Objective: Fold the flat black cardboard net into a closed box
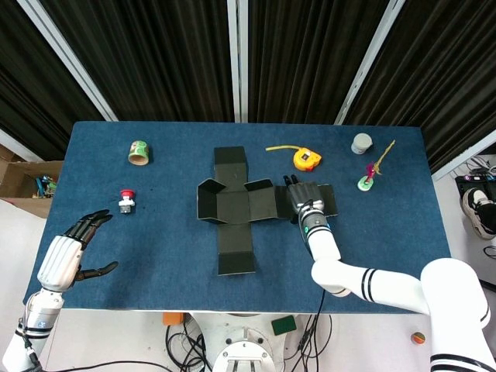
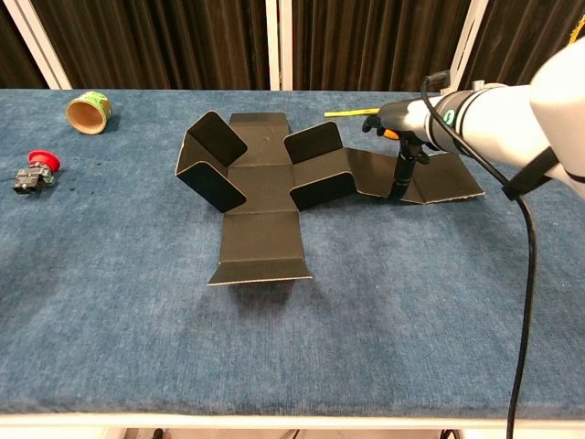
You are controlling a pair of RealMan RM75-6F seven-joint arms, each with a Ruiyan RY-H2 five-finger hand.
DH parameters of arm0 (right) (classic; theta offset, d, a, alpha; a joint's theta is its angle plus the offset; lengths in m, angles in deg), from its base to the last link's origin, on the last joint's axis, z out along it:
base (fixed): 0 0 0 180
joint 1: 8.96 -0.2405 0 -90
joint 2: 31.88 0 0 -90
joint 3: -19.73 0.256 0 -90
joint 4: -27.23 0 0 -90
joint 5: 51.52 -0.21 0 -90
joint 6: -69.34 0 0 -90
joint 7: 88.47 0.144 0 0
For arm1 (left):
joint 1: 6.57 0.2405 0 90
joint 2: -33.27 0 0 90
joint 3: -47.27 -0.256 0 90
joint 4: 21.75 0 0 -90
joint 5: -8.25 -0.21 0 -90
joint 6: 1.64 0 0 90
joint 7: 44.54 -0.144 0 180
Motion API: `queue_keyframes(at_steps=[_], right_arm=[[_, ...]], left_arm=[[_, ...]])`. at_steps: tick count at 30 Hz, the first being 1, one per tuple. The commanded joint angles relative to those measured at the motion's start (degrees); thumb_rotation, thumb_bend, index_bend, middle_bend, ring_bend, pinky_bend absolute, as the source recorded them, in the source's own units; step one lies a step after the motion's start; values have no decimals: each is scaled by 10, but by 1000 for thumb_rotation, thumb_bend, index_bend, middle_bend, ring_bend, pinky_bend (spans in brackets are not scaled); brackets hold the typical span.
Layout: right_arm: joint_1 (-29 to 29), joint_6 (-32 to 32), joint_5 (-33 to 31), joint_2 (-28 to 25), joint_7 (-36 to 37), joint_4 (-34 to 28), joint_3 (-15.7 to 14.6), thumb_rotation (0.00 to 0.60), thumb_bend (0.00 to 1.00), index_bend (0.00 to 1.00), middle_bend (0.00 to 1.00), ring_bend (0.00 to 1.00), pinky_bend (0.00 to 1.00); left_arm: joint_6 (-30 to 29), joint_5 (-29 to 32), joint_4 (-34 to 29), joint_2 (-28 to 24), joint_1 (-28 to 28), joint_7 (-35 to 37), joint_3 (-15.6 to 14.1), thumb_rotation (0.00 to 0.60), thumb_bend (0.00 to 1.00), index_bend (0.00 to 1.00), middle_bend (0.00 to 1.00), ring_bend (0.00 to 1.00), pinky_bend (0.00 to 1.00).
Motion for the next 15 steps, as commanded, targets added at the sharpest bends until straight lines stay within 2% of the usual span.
queue_keyframes(at_steps=[1,8,15], right_arm=[[-30,13,-45,5,-24,13,-3,600,68,34,71,739,1000],[-46,19,-68,13,-19,34,-9,600,74,64,82,739,1000],[-55,33,-67,24,-9,53,-19,600,122,128,102,740,1000]], left_arm=[[1,0,-1,-1,1,0,-1,600,46,169,126,150,358],[1,4,0,-2,4,3,-3,600,46,166,119,134,342],[-2,5,1,-2,6,6,-3,600,46,163,119,134,342]])
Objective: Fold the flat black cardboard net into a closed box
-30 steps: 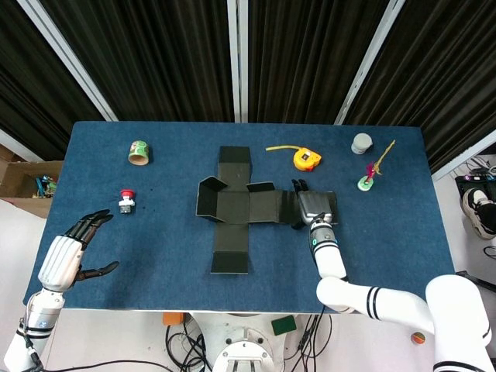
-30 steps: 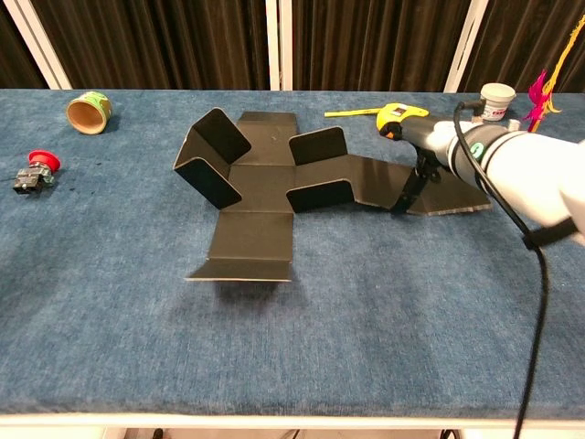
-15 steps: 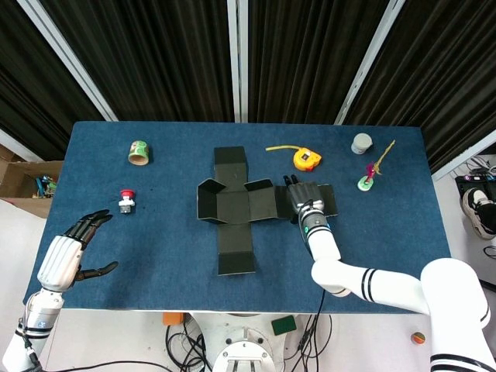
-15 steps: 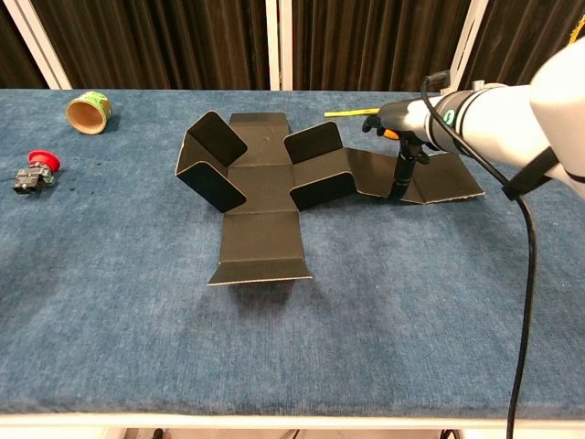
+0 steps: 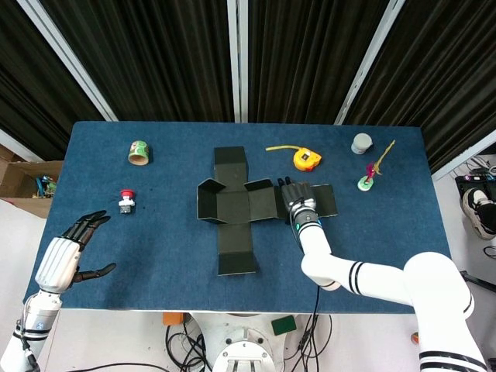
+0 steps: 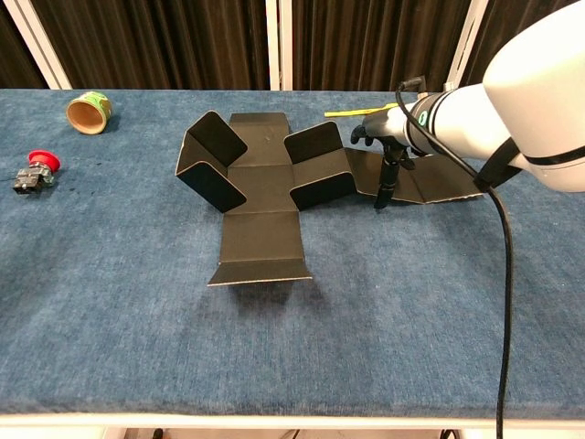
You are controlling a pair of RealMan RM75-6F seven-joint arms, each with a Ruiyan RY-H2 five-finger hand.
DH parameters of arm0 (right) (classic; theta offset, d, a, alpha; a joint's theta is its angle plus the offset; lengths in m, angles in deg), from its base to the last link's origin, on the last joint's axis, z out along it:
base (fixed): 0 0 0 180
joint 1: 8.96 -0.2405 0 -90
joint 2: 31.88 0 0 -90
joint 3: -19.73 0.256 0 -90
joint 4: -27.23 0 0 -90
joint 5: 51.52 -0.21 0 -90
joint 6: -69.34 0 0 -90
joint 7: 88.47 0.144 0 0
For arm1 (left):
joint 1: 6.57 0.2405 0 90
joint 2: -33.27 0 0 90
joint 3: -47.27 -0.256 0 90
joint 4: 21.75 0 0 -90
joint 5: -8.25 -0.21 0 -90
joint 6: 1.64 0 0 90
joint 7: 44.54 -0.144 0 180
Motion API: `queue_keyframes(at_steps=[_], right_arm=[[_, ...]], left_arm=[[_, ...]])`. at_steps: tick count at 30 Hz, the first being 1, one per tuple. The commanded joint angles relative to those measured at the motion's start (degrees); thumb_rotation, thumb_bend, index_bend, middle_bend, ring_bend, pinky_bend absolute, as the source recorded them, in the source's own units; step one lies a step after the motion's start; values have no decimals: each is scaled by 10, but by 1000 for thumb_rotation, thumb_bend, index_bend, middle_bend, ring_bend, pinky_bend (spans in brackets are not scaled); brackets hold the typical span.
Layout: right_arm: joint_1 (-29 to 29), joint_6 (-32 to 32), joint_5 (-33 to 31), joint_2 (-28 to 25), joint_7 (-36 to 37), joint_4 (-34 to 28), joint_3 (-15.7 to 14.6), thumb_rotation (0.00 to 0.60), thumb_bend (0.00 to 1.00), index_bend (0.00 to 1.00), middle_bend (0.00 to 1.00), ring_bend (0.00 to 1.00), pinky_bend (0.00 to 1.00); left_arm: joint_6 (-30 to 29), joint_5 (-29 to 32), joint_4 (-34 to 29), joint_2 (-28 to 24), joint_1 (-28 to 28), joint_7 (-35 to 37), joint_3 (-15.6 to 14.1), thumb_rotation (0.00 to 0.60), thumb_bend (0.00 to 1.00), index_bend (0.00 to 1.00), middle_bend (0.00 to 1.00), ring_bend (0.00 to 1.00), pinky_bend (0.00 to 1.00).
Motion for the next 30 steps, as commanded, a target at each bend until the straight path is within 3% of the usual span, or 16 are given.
queue_keyframes(at_steps=[1,9,14,16,18,22,30], right_arm=[[-4,1,4,5,5,7,-3,600,136,148,107,740,1000],[2,7,40,-5,40,-2,-5,600,308,484,251,747,1000],[35,37,126,-43,102,-54,-14,600,314,499,303,751,1000],[49,49,168,-53,131,-68,-20,600,315,502,314,752,1000],[59,57,202,-59,154,-75,-28,600,314,509,324,753,1000],[66,62,254,-62,181,-77,-42,600,314,511,330,757,1000],[55,47,307,-59,188,-78,-59,600,314,511,340,757,1000]], left_arm=[[-1,0,0,0,1,1,0,600,46,163,119,134,342],[5,12,2,1,2,8,3,600,46,164,119,134,343],[59,55,16,15,-13,-23,15,600,48,172,119,169,358],[87,76,36,36,-29,-75,30,600,50,173,119,239,434],[115,96,62,65,-48,-122,46,600,55,173,119,338,595],[172,121,109,120,-92,-151,69,600,56,143,108,452,822],[237,126,151,190,-153,-167,79,600,56,23,23,461,874]])
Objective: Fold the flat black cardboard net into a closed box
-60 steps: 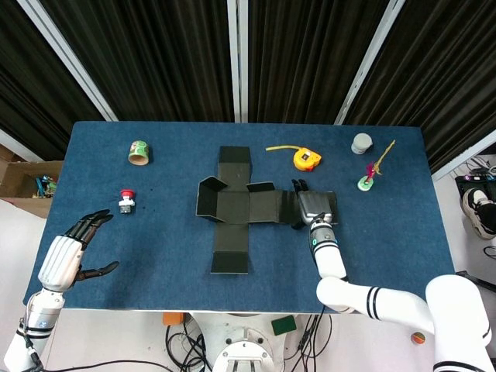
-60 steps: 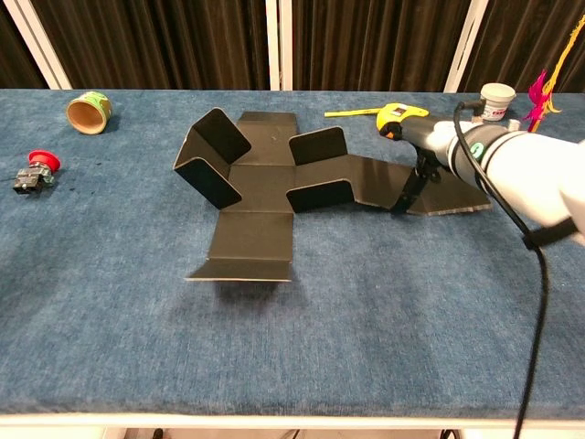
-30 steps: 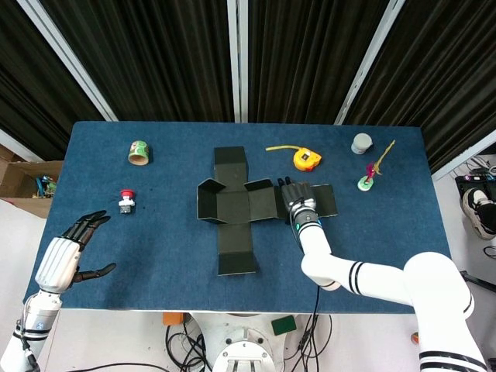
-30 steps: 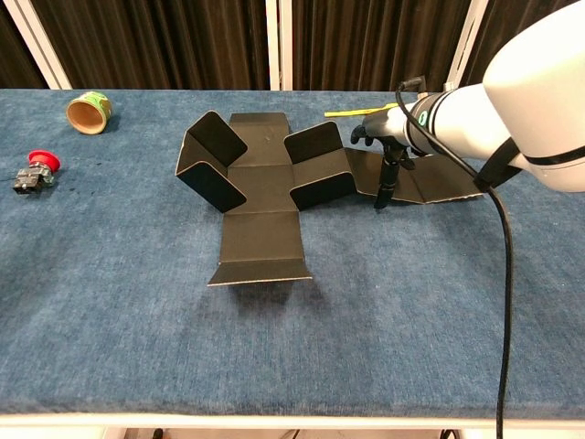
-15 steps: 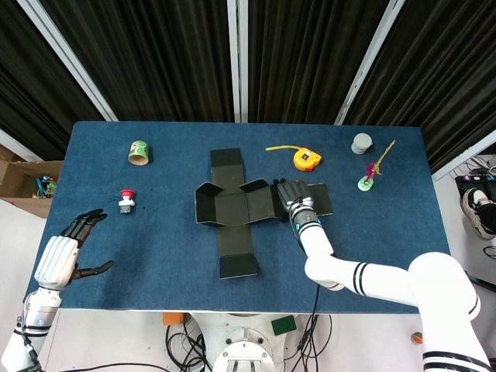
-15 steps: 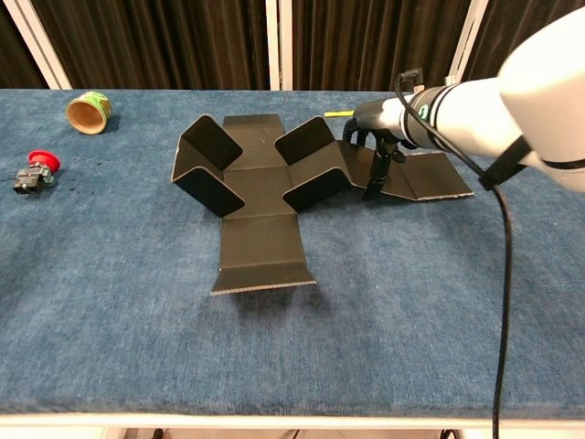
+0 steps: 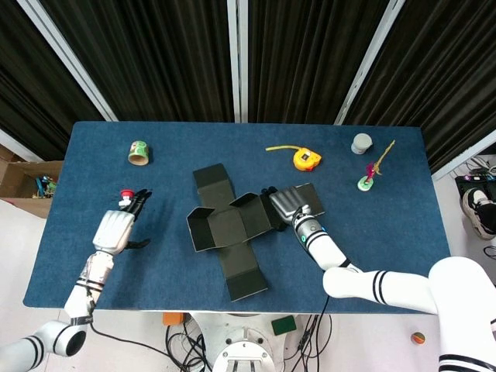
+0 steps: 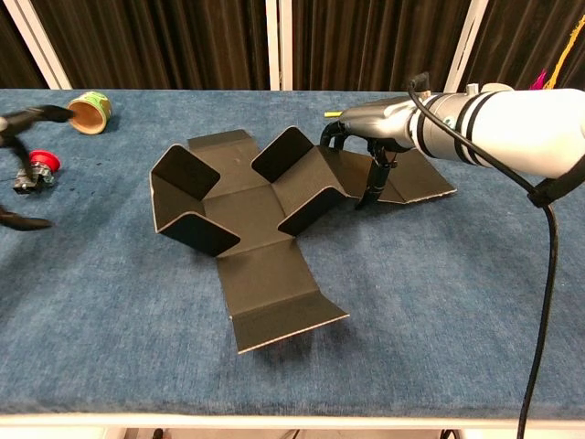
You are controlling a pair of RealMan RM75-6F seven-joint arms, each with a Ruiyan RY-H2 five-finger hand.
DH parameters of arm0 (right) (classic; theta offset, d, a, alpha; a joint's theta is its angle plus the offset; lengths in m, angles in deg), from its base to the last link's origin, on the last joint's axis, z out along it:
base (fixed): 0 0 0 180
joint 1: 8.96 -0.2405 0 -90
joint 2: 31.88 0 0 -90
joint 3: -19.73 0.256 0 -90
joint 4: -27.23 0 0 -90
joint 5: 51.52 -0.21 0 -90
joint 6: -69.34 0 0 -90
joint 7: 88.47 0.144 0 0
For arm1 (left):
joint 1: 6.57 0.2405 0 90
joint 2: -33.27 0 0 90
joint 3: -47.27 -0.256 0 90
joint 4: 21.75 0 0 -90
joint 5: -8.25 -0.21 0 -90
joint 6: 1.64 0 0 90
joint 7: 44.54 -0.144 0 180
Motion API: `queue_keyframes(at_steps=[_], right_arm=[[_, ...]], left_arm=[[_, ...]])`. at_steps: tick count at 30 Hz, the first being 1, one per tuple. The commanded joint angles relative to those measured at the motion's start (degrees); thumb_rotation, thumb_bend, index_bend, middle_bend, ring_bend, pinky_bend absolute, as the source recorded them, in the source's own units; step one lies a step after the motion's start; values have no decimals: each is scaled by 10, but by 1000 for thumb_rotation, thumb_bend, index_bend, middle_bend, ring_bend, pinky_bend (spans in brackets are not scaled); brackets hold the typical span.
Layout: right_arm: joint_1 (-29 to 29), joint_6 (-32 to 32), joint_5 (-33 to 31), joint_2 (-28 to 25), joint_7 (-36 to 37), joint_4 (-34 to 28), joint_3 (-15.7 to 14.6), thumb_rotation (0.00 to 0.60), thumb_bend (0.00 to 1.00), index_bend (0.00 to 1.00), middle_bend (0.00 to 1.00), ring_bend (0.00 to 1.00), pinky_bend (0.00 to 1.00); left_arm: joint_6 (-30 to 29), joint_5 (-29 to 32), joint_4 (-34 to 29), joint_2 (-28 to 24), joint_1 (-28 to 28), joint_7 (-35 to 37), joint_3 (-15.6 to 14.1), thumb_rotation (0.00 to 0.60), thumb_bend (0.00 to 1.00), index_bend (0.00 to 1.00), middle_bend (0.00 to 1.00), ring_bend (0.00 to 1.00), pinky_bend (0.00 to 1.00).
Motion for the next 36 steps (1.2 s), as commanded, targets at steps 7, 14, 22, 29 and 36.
queue_keyframes(at_steps=[7,14,22,29,36], right_arm=[[-15,-26,13,4,-11,-1,-18,600,315,511,342,756,1000],[-25,-43,35,19,-27,9,-29,600,317,516,347,760,1000],[-48,-59,60,23,-76,0,-43,600,318,524,360,760,1000],[-77,-75,108,10,-154,-23,-68,600,319,543,367,760,1000],[-95,-79,183,-11,-198,-39,-91,600,318,561,372,761,1000]], left_arm=[[1,-8,21,59,-30,44,6,600,55,6,9,461,876],[2,-23,-7,73,-50,140,10,600,55,3,7,460,876],[34,-20,-26,75,-76,209,11,600,54,3,7,458,876],[81,-13,-44,49,-97,273,4,600,54,3,7,457,876],[126,-1,-63,22,-112,347,-1,600,54,3,7,457,878]])
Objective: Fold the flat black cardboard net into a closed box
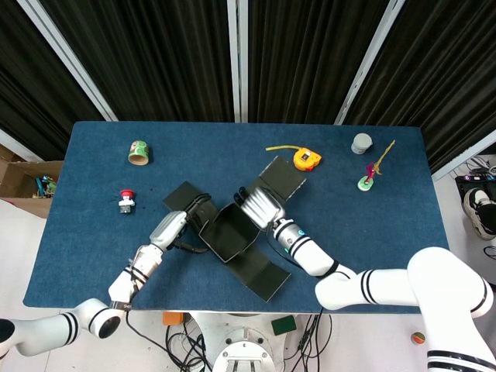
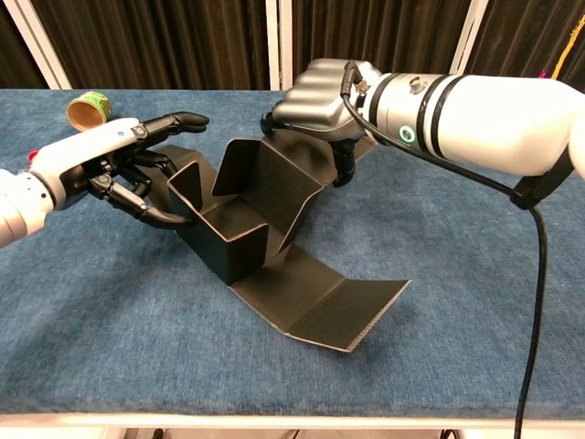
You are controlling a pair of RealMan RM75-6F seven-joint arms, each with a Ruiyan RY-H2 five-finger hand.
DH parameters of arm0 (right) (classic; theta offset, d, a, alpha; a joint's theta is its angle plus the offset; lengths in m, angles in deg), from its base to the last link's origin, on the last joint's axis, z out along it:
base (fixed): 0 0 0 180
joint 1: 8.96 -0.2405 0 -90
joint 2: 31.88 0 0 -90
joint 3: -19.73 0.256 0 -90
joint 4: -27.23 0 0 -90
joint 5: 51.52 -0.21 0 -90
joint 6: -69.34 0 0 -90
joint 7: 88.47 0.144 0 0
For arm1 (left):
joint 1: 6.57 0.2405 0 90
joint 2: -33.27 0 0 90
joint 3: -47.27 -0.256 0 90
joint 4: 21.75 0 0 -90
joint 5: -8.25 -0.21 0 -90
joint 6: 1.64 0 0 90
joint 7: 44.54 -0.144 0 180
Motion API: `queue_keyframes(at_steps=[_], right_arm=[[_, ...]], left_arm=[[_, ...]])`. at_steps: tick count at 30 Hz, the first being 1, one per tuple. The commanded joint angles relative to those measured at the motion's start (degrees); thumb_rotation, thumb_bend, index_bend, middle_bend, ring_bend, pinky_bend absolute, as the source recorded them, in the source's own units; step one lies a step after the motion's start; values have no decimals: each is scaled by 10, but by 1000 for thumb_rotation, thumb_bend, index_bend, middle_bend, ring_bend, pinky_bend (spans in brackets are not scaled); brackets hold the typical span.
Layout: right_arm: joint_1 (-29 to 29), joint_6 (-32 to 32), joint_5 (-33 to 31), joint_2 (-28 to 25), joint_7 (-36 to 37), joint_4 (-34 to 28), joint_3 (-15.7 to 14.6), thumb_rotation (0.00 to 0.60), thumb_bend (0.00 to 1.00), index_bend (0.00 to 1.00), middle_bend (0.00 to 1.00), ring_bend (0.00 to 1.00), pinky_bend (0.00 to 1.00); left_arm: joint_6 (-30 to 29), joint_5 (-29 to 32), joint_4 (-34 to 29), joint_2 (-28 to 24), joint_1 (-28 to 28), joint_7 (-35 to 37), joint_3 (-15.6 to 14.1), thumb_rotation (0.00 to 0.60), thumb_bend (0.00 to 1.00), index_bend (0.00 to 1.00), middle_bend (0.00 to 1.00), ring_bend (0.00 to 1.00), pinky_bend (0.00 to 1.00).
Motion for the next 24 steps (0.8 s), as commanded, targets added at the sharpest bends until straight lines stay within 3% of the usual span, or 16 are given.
queue_keyframes(at_steps=[1,15,24], right_arm=[[-11,-1,46,-14,-19,-9,-16,600,318,562,372,761,1000],[-11,12,222,-7,18,37,-40,600,317,569,368,761,1000],[-1,7,277,10,41,66,-30,600,317,578,347,761,1000]], left_arm=[[26,8,-10,-15,-11,38,-4,600,54,3,7,457,879],[76,-24,-2,-22,-43,207,-30,600,54,8,9,457,882],[83,-39,20,-12,-59,278,-46,600,54,124,120,479,882]])
